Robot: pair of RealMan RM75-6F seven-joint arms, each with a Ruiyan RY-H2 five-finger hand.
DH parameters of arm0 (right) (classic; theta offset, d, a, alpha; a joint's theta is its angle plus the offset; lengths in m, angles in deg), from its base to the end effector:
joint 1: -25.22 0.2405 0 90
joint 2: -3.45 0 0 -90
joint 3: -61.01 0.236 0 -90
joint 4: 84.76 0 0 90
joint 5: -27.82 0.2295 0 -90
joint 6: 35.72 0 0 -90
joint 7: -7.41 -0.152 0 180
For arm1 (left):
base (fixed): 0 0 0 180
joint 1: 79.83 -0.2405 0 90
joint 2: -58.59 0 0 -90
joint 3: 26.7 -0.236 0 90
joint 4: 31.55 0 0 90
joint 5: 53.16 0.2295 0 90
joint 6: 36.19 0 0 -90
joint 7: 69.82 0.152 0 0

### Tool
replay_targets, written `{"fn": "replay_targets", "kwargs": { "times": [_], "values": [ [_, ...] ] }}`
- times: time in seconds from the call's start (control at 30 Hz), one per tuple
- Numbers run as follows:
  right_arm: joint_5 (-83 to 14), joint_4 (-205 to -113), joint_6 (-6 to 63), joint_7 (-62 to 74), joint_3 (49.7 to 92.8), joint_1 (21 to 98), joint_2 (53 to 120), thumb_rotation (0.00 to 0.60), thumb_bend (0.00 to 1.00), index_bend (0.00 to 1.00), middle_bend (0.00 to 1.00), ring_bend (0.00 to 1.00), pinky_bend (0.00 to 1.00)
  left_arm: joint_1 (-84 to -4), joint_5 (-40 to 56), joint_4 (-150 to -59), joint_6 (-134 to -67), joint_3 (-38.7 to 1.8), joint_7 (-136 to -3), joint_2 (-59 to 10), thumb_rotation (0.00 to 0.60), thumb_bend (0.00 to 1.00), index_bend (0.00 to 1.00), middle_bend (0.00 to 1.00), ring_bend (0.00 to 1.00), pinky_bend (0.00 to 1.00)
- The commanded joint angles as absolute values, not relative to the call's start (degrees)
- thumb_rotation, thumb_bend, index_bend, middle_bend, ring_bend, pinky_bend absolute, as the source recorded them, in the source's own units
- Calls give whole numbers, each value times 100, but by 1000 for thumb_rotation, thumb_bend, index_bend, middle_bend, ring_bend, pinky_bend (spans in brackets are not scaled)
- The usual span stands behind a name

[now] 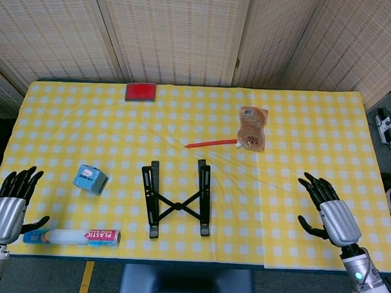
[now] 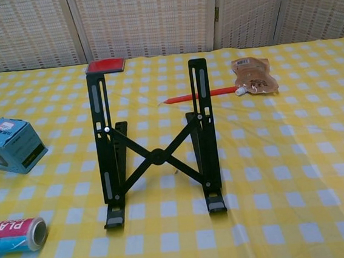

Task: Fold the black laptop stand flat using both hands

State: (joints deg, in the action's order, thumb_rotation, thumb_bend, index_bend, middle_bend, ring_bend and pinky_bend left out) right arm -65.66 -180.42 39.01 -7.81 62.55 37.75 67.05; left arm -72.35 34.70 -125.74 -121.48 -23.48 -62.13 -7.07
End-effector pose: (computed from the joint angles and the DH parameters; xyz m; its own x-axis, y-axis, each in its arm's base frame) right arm -0.2564 -0.2142 0.0938 0.1529 -0.2173 0.9641 -0.9710 -0.2147 0.1056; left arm -0.2760 0.2024 0.1206 0.4643 -0.0304 0.8852 0.8811 -0.0860 -0.4651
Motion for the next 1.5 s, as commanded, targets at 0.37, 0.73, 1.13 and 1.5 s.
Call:
{"fn": "replay_targets", "kwargs": {
  "times": [0.37, 0.73, 1.13, 1.5],
  "values": [
    [-6427, -18014, 1848, -3506, 6538, 5584, 7421, 600, 403, 0, 50, 74, 0, -7018, 3681, -12642, -11957, -2364, -6346, -703, 600, 135, 25, 80, 90, 0],
    [-6044, -17276, 1324, -4433, 6707, 6199, 8177, 600, 403, 0, 50, 71, 0, -6699, 3768, -12775, -11617, -2323, -6462, -712, 600, 135, 31, 84, 97, 0],
    [-6515, -16336, 1187, -5993, 6730, 6912, 8775, 600, 404, 0, 37, 73, 0, -6190, 3478, -12891, -10791, -2256, -6822, -867, 600, 135, 23, 84, 99, 0],
    [-7574, -15852, 2701, -7454, 6089, 6960, 8836, 600, 404, 25, 121, 138, 0, -5903, 3432, -13166, -10199, -2463, -7038, -911, 600, 125, 8, 84, 97, 0]
  ]
}}
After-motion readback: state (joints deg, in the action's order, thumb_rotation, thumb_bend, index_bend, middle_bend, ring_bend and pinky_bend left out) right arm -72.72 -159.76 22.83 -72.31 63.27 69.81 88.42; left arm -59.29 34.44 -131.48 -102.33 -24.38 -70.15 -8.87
